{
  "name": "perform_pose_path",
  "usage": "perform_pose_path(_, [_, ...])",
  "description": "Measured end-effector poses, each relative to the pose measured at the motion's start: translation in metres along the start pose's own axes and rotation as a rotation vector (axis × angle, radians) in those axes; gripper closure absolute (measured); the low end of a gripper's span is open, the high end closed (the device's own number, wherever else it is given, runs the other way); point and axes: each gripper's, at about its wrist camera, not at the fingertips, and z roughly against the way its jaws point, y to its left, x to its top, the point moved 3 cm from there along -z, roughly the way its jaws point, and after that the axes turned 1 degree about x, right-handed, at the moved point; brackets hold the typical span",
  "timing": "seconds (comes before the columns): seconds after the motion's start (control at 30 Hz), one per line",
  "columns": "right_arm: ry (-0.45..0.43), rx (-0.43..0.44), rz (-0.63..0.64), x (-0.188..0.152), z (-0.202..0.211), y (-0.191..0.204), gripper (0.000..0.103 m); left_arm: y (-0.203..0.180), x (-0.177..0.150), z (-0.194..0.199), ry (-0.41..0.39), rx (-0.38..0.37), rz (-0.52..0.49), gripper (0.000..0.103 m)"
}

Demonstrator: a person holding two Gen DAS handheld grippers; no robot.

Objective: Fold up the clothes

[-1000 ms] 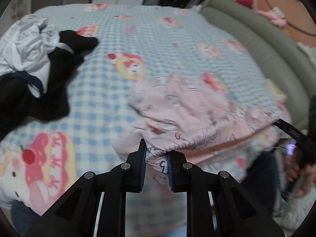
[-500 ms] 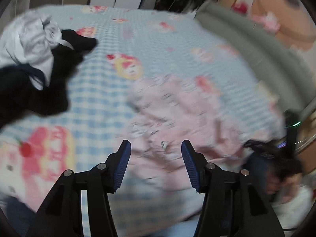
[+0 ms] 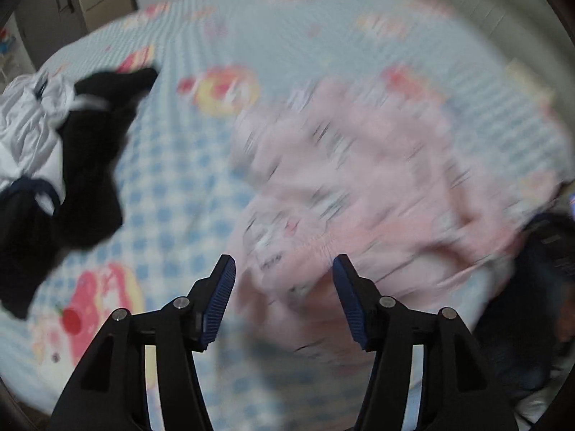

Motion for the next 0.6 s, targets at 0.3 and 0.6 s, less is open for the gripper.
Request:
perform_pose_path(0.3, [0.094,-0.040,-0.040,-0.021,-0.018,-0.027,0.081,0.022,-0.075,-0.002,0.094,-0.062,0.086,0.068])
perform_pose_path(0.6, [0.101,0.031,-0.031,-0.031,-0.028,-0.012,0.078,0.020,-0.066,-0.009,0.035,-0.145,0.123,0.056])
